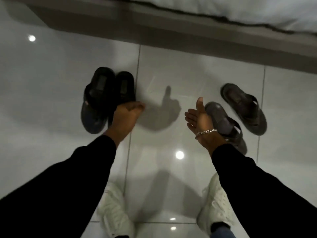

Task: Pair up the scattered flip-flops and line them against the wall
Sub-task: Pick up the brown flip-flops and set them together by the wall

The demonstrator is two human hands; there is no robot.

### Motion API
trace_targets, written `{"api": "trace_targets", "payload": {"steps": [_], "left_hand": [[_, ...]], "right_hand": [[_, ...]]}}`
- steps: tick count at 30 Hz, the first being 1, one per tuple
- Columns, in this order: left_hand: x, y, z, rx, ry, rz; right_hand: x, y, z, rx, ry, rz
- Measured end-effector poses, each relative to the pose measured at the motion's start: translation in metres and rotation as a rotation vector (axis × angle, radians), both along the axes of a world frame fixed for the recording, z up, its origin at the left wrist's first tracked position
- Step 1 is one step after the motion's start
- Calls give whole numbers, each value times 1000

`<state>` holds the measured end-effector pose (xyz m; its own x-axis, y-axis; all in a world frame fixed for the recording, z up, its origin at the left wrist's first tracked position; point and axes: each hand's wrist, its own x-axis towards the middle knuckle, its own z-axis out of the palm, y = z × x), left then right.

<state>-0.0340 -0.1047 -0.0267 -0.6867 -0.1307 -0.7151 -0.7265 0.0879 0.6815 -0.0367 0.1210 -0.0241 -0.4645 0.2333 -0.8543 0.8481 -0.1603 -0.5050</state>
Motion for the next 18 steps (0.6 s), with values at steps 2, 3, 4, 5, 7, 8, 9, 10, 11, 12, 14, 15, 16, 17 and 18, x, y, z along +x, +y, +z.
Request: {"api": "trace_targets", "payload": {"steps": [2, 3, 4, 5, 7, 8, 9, 10, 11, 12, 14, 15, 16, 17, 18], "left_hand": [[8, 42, -9, 9, -36, -106], [12, 64, -14, 21, -53, -150], [16, 87, -17, 35, -70, -181], [18, 109, -20, 46, -90, -199], [22, 145, -27, 54, -127, -215], [24, 164, -31, 56, -146, -206], [27, 185, -36, 58, -168, -196], [31, 205, -40, 59, -189, -187], [34, 221, -43, 58, -207, -184], [38, 242, -47, 55, -225, -180], [44, 282, -54, 35, -294, -170], [48, 299, -56, 23, -343, -193], [51, 312, -59, 16, -384, -237], [55, 331, -64, 4, -409, -270], [59, 351, -69, -25, -413, -268]], "right_hand": [[1, 32, -7, -17, -19, 14], [3, 50, -10, -28, -41, 27], [7, 71, -15, -31, -53, 31], [10, 94, -21, -1, -44, 25], [17, 134, -33, 116, -2, 30], [19, 155, -38, 167, 10, 46], [21, 177, -43, 204, 13, 72], [22, 197, -48, 234, 13, 112], [19, 214, -52, 274, 22, 160], [18, 234, -56, 344, 33, 244], [12, 271, -61, 630, 98, 515], [12, 286, -63, 800, 163, 632], [10, 298, -64, 924, 249, 682], [5, 315, -68, 975, 318, 692], [-3, 333, -74, 981, 352, 688]]}}
